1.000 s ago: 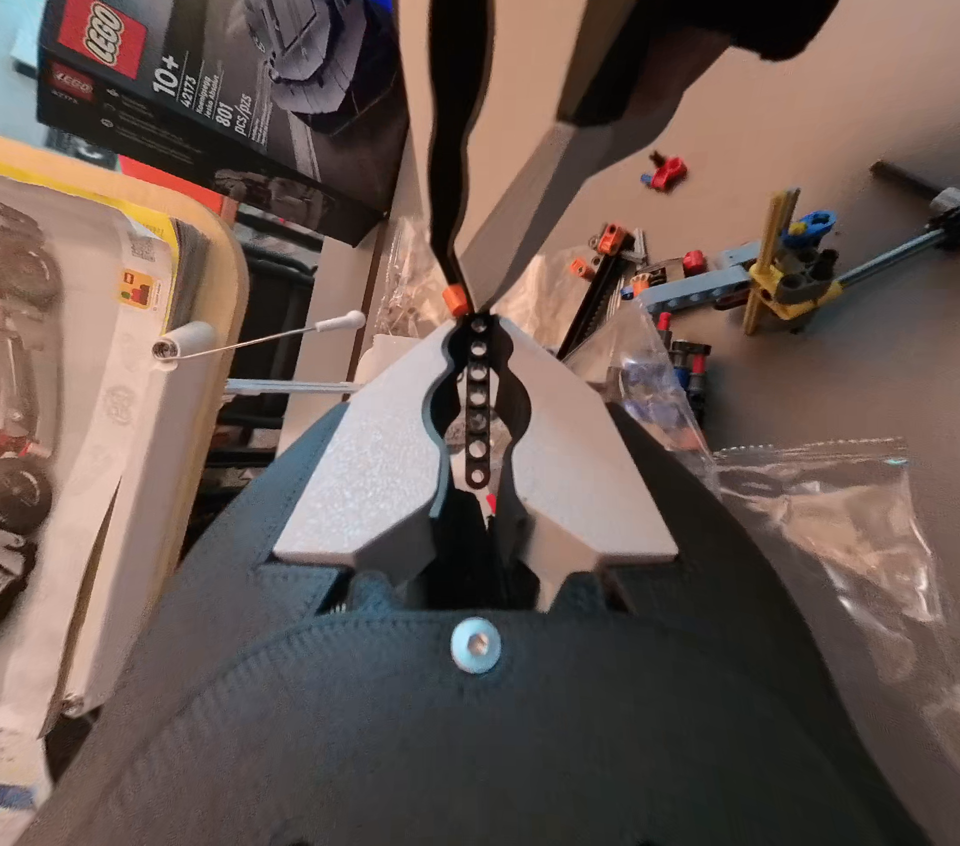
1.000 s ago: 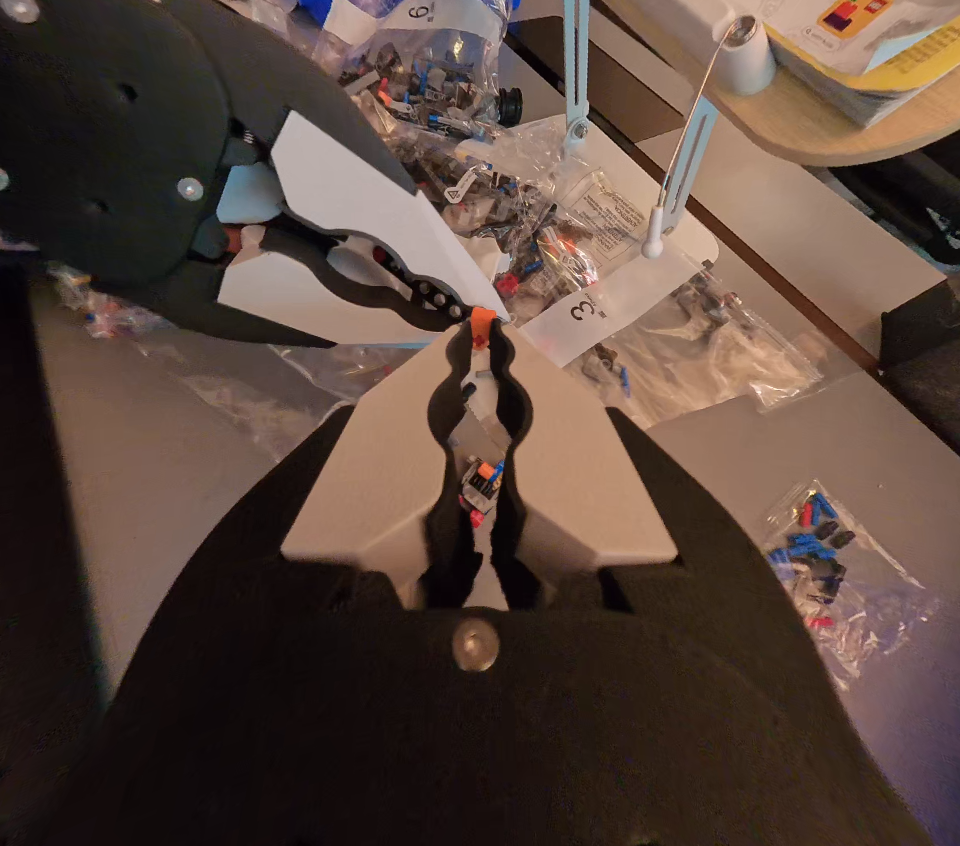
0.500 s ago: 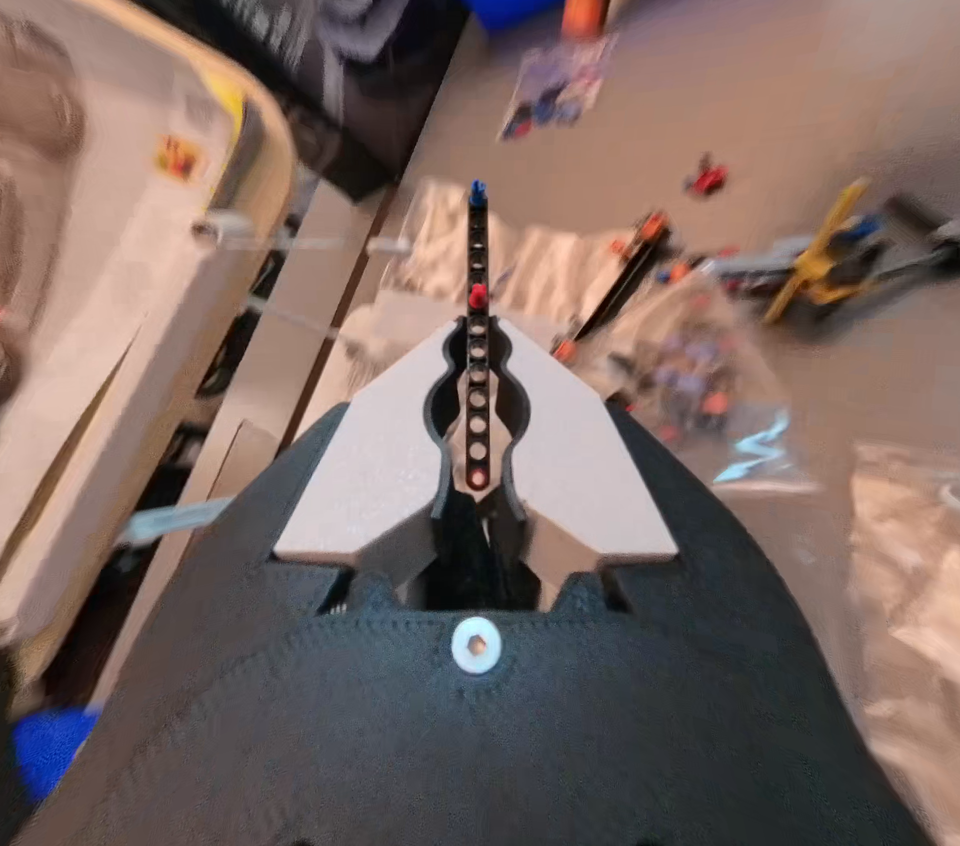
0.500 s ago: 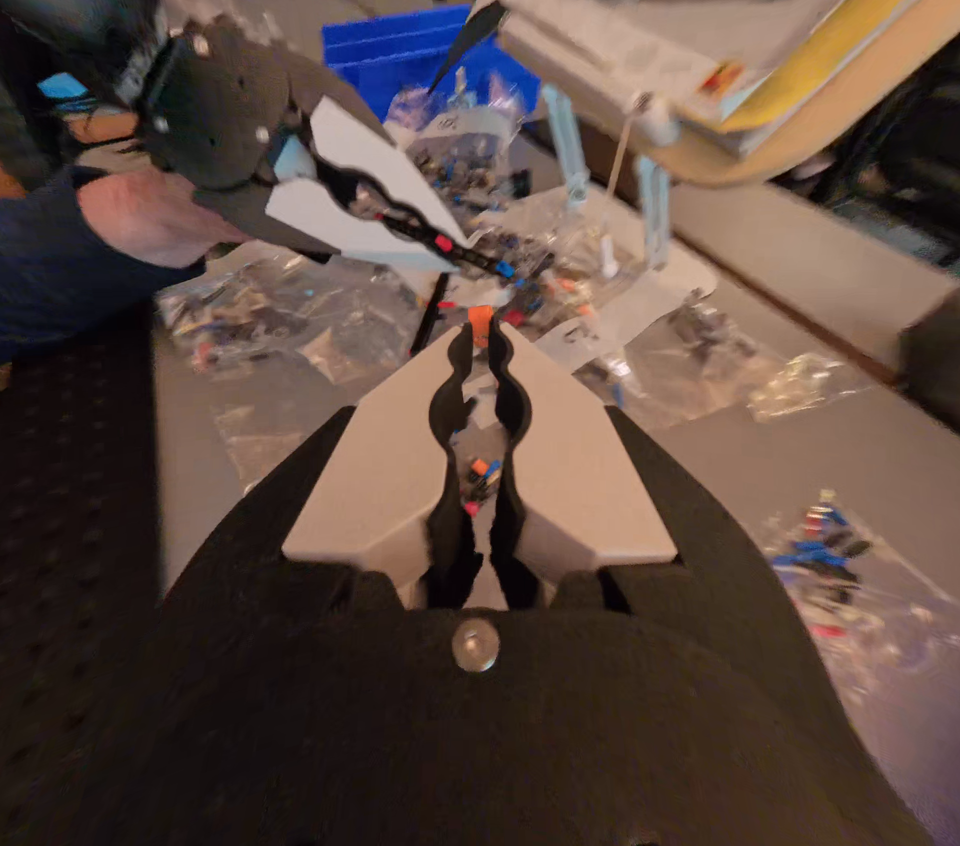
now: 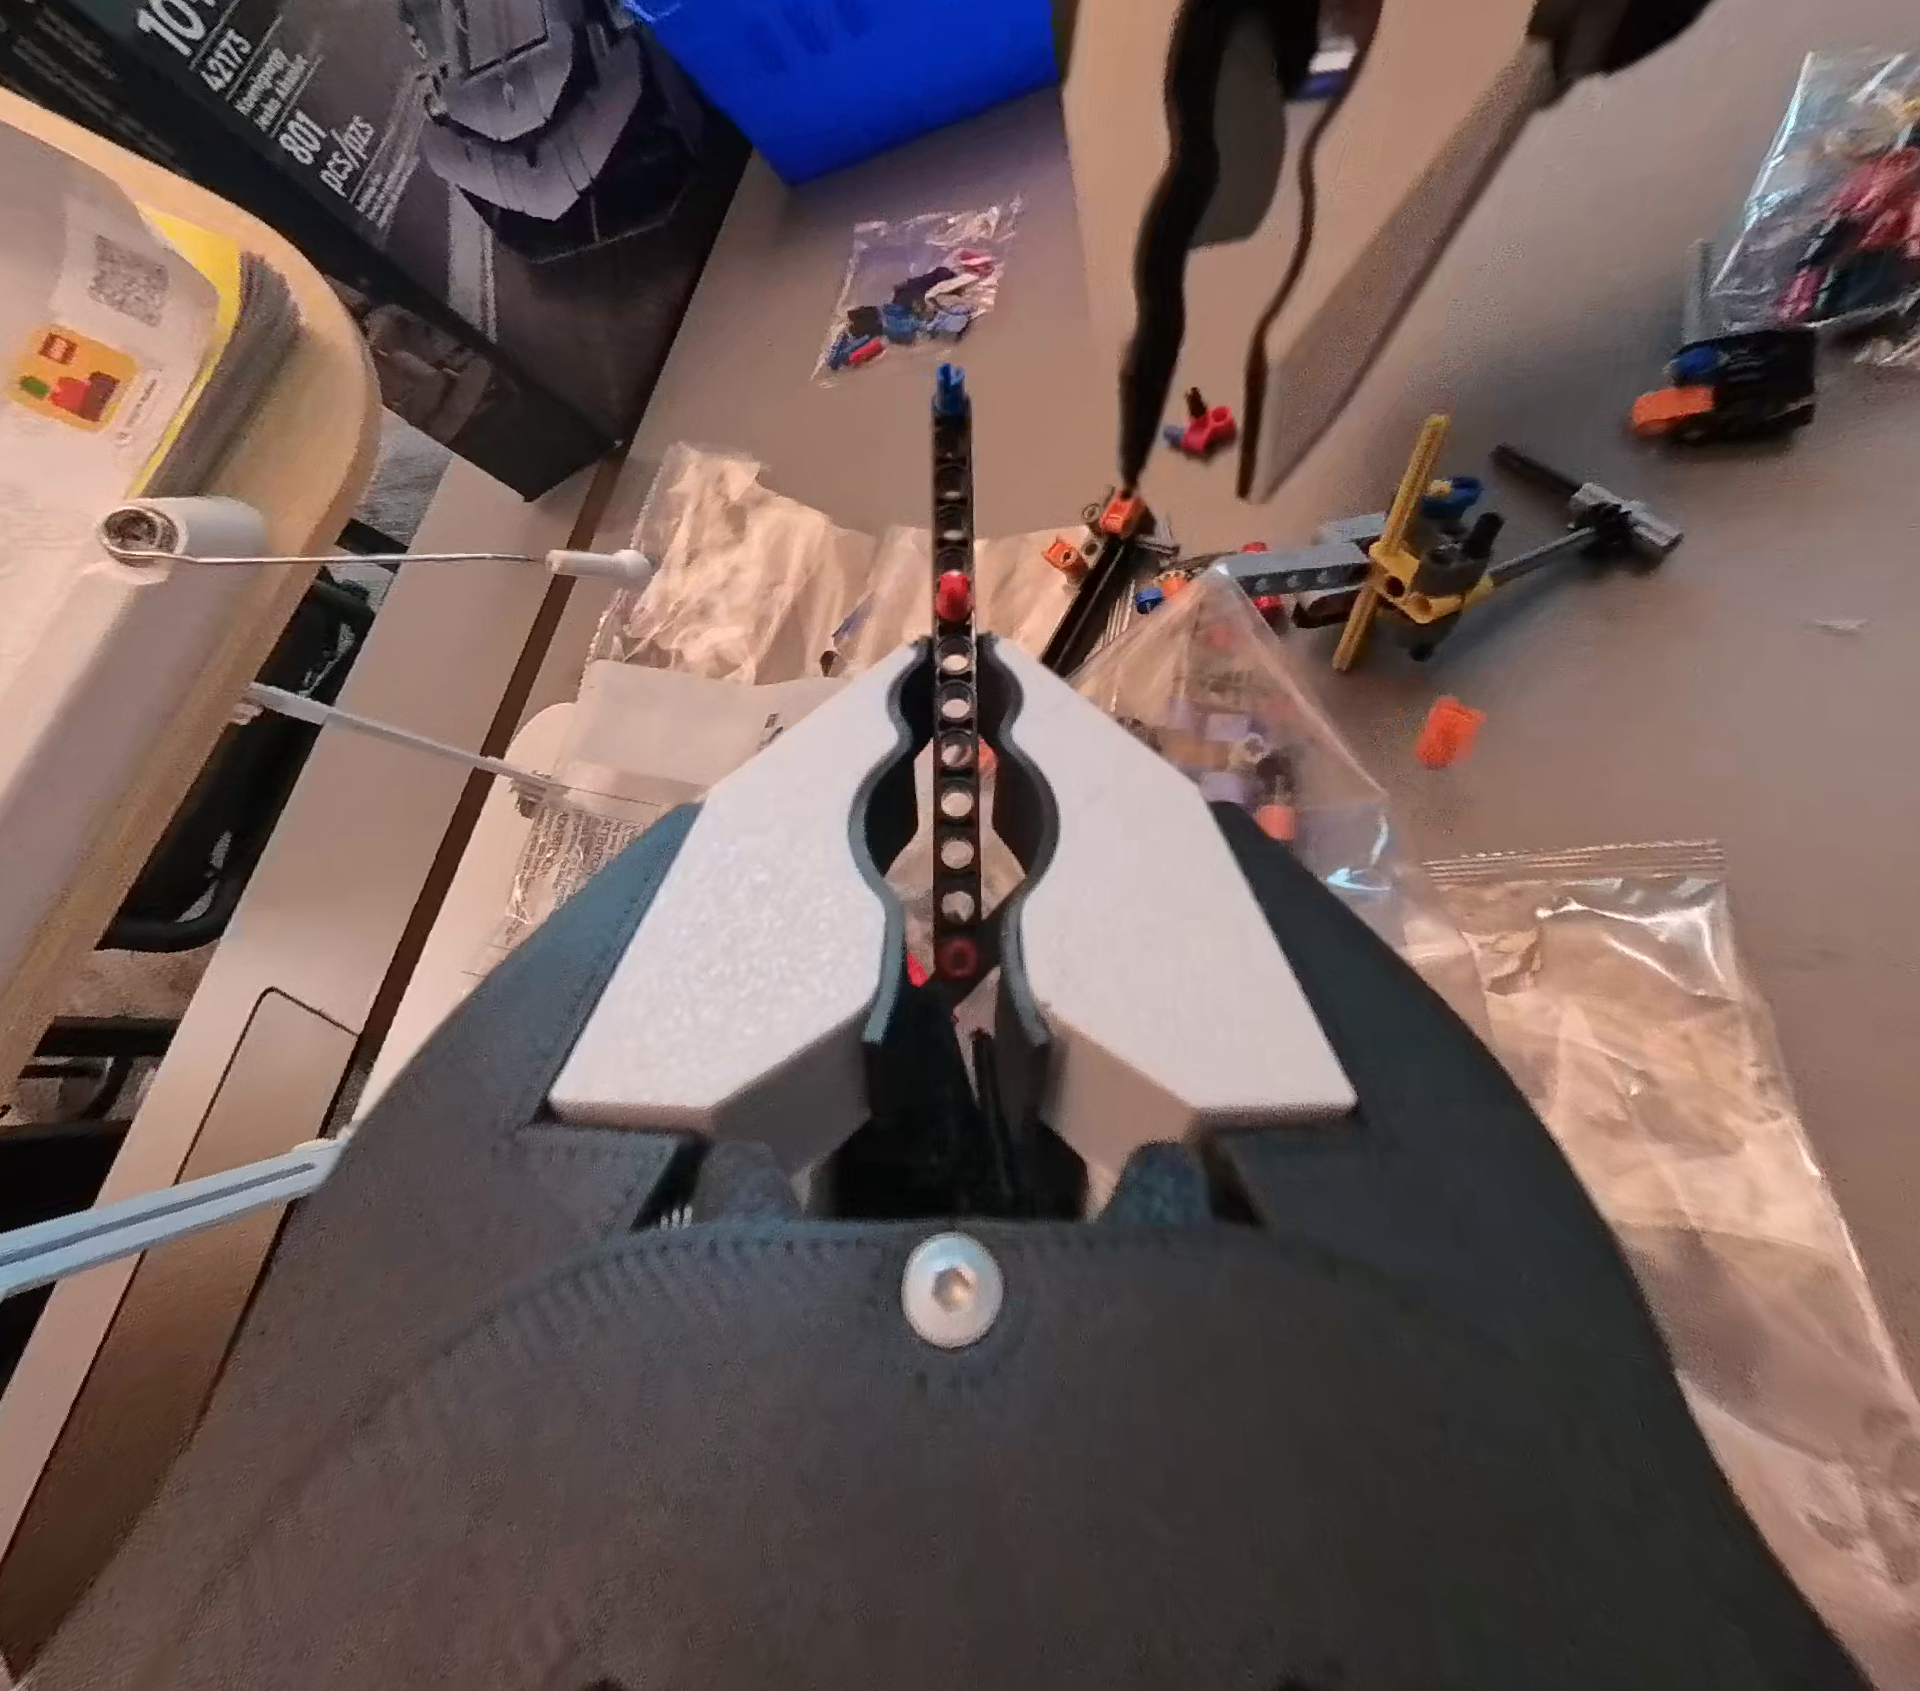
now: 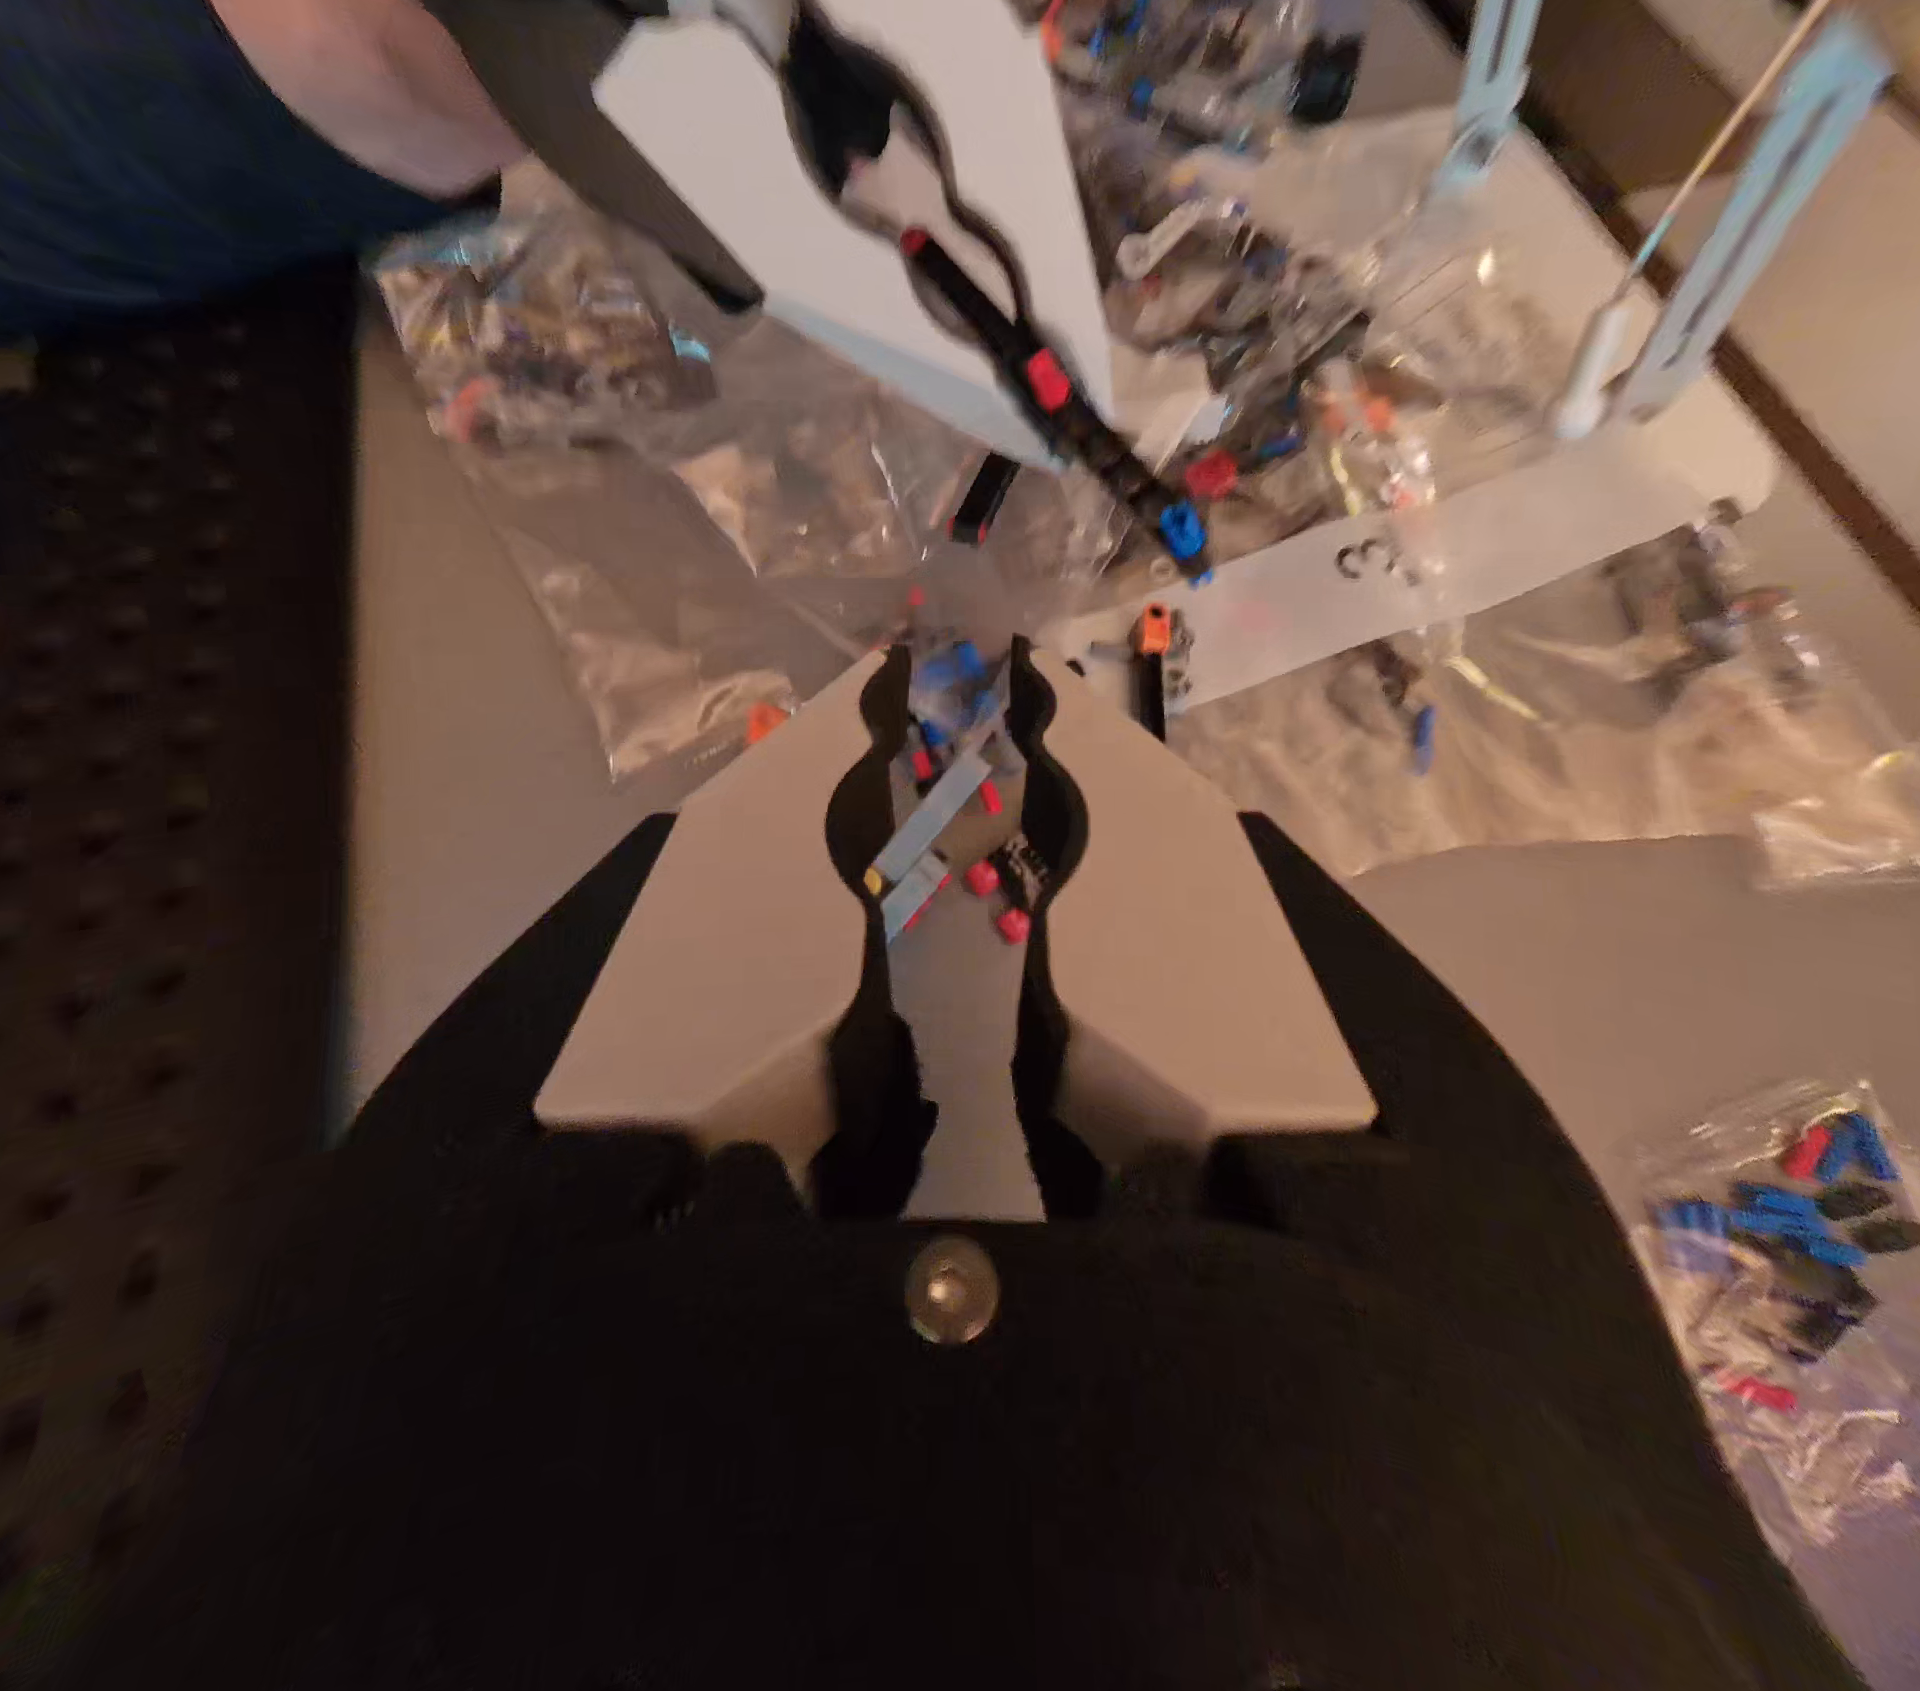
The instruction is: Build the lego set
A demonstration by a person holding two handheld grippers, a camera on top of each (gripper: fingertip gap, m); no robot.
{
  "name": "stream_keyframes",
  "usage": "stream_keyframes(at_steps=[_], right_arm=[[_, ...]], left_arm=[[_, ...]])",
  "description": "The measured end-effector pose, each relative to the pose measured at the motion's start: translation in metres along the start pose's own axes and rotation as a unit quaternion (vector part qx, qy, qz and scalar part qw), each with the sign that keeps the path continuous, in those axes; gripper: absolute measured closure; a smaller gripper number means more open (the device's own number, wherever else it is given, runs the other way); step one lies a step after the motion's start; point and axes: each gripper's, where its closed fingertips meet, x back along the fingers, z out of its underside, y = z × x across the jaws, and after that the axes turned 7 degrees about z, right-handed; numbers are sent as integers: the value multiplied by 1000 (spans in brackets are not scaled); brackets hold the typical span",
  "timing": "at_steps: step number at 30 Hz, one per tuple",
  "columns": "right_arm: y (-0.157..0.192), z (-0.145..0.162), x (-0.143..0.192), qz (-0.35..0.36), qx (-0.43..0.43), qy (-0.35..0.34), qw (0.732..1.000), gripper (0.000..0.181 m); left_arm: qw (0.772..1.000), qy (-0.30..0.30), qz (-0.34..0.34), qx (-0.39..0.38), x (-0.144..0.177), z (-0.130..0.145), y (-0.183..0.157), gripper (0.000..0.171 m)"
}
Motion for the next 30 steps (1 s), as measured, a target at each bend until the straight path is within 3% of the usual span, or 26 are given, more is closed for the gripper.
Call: stream_keyframes(at_steps=[10, 19, 24, 30], right_arm=[[-28, -24, 16, 136, 65, -59, 987, 169], [-28, -18, 9, 129, 66, -43, 989, 181], [-9, -26, 3, 65, 34, -64, 995, 180], [-2, -23, -2, 47, 35, -53, 997, 180]], left_arm=[[1000, -4, 25, 4, -6, -2, -10, 165], [999, -13, 42, 4, -7, -5, -15, 165], [999, -27, 47, 0, -10, -15, -21, 155], [997, -6, 75, -8, -12, -12, -32, 165]])
